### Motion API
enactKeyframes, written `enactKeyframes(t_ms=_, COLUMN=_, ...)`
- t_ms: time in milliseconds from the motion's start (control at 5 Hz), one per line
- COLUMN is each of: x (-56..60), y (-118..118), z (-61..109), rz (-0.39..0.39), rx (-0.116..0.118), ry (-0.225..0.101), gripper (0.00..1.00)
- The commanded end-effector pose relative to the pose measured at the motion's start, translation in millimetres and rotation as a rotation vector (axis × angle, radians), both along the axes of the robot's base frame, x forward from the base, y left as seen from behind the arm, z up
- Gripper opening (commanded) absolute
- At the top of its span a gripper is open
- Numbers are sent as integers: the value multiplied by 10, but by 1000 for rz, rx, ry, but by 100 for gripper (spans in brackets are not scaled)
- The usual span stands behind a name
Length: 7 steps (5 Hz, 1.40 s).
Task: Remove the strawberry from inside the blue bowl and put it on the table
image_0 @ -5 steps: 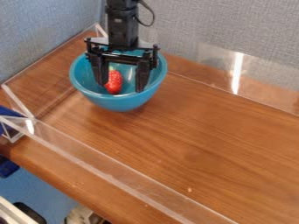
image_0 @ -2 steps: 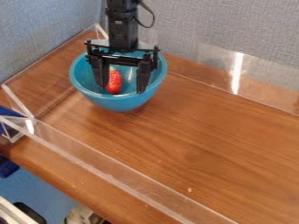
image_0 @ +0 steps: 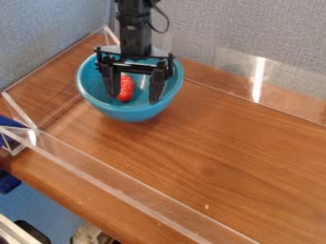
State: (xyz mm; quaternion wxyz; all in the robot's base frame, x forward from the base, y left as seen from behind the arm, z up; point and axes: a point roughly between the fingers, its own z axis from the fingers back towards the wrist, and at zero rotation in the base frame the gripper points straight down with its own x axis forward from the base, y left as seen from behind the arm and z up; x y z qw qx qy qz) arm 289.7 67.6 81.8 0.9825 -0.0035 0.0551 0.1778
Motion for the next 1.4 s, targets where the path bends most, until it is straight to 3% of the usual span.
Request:
enactKeyframes(t_ms=0, x=42, y=93, z=-14, rz=20, rx=15, ry=-20, gripper=100)
enactKeyframes(t_ms=400, x=87, y=111, z=-195, rz=25, rx=21, ry=-4, gripper=100)
enactKeyframes(t_ms=1200, x=301, y=-40, z=-311, rz=-19, rx=-5, ry=-28, gripper=100)
